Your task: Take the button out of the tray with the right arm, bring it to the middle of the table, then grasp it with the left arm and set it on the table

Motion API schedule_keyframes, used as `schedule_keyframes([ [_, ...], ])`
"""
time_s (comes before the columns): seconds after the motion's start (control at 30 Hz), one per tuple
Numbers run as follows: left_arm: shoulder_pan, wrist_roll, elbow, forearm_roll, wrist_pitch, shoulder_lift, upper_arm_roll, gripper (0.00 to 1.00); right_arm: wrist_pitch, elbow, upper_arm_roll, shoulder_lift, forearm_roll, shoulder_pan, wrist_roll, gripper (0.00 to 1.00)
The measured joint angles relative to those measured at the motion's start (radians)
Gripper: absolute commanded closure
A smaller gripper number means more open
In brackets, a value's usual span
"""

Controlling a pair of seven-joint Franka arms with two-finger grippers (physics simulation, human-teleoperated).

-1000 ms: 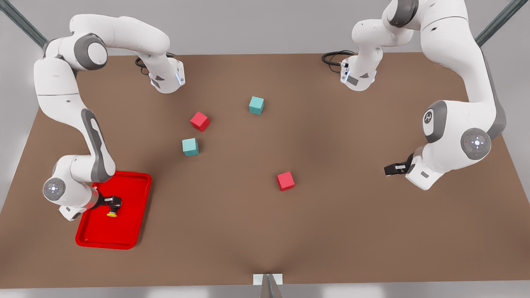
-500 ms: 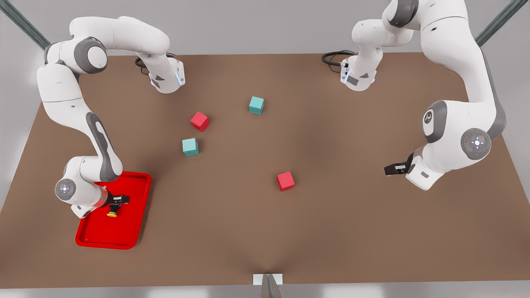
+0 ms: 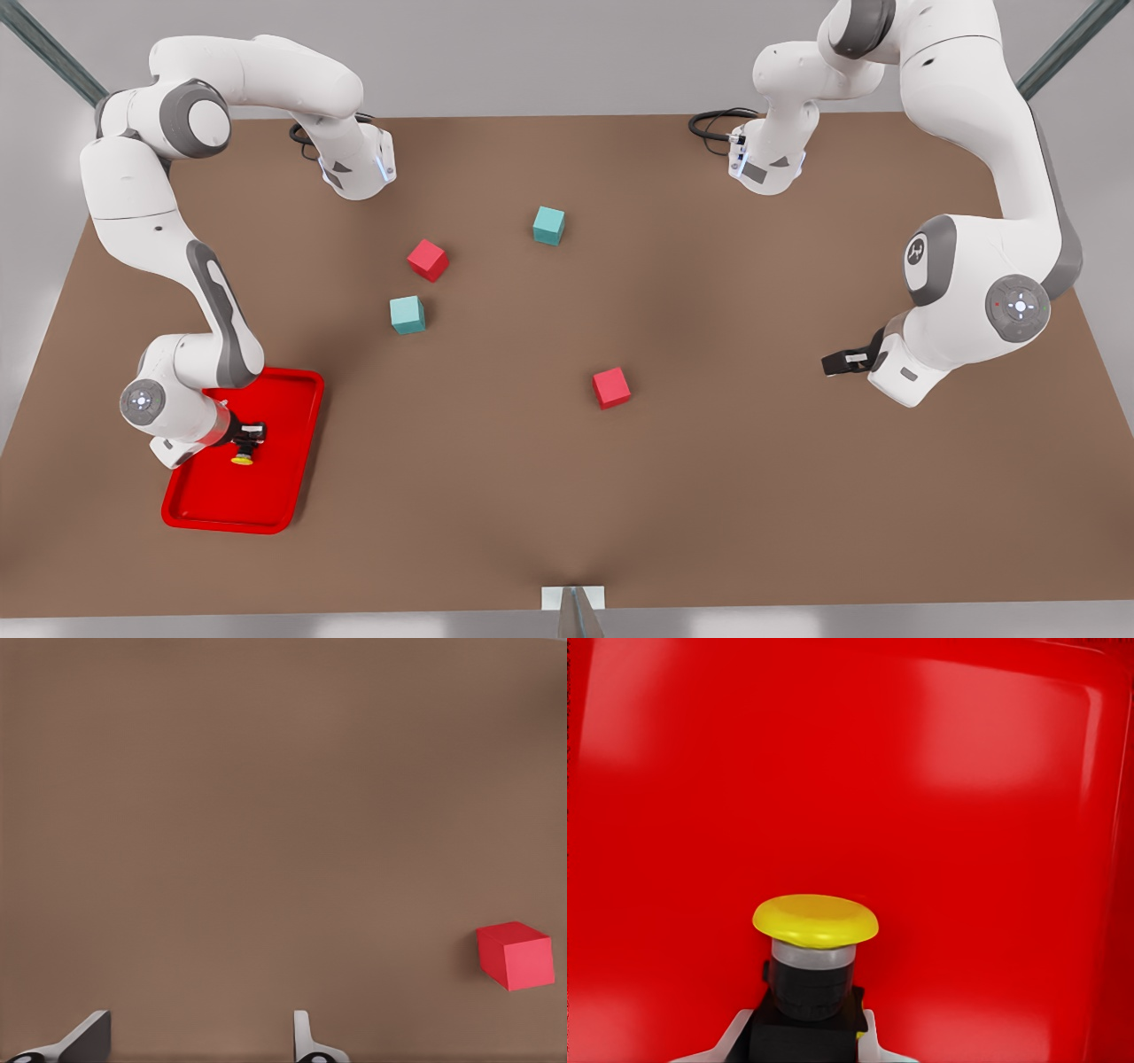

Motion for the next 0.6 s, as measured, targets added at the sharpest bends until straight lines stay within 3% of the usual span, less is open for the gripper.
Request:
schedule_keyframes([
  [0.2, 0.0, -0.001, 0.001, 0.0, 0.0, 0.0, 0.0, 0.0, -0.048, -0.03, 0.01, -0.096, 0.004, -0.003, -0.002, 0.56],
  [0.33, -0.003, -0.001, 0.0, 0.001, -0.002, 0.0, 0.0, 0.0, -0.143, -0.036, 0.068, -0.201, 0.035, 0.011, 0.001, 0.56],
  [0.43, -0.003, -0.001, 0.003, 0.002, -0.003, -0.001, 0.0, 0.0, -0.211, -0.024, 0.092, -0.236, 0.102, 0.145, 0.03, 0.56],
  [0.5, -0.001, -0.002, 0.002, 0.001, -0.002, 0.001, -0.001, 0.0, -0.243, 0.001, 0.034, -0.244, 0.17, 0.323, 0.065, 0.56],
  [0.6, -0.002, -0.002, 0.001, 0.001, -0.001, 0.001, -0.001, 0.0, -0.277, 0.078, -0.19, -0.232, 0.323, 0.686, 0.124, 0.55],
])
